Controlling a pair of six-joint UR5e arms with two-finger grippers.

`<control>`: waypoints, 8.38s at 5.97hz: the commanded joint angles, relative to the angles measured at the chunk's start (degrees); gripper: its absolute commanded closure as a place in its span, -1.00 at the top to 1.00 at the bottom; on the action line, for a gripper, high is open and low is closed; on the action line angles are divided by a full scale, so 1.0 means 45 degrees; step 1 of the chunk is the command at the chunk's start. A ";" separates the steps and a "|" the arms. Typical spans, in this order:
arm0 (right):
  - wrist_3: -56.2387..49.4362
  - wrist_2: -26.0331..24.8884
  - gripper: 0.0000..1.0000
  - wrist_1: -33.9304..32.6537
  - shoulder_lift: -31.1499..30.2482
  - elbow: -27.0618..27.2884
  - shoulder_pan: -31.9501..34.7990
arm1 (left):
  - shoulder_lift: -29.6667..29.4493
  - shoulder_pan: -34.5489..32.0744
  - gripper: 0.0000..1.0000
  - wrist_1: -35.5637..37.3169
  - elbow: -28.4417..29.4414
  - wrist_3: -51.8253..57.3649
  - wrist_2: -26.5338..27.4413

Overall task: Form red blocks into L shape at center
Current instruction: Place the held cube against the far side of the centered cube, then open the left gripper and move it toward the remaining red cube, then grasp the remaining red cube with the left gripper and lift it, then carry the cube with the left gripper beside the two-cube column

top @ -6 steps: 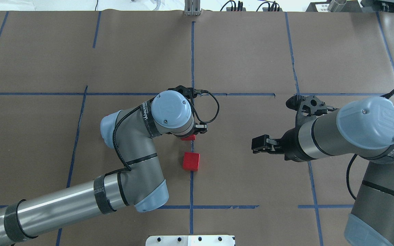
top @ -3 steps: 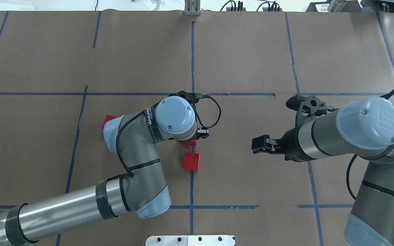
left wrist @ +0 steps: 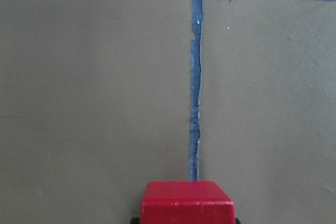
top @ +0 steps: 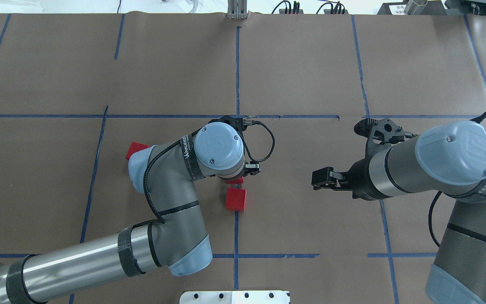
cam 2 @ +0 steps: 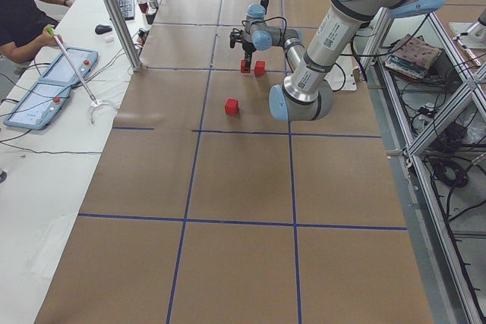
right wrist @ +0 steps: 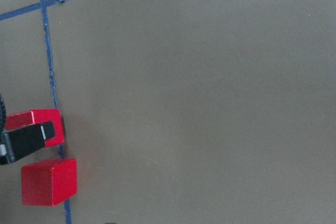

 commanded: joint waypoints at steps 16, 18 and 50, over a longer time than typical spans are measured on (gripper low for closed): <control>0.0005 0.0153 1.00 0.0000 -0.0455 0.0449 0.0086 | 0.2411 -0.1053 1.00 -0.0069 -0.3472 0.1952 0.0279; -0.0015 0.0153 1.00 0.0000 -0.0456 0.0431 0.0028 | 0.4515 -0.2093 1.00 -0.1252 -0.3517 0.4265 0.0181; 0.0102 -0.0004 1.00 0.0000 -0.0456 0.0392 -0.0089 | -0.0003 0.0170 -0.97 0.5126 -0.1294 -1.7857 0.0259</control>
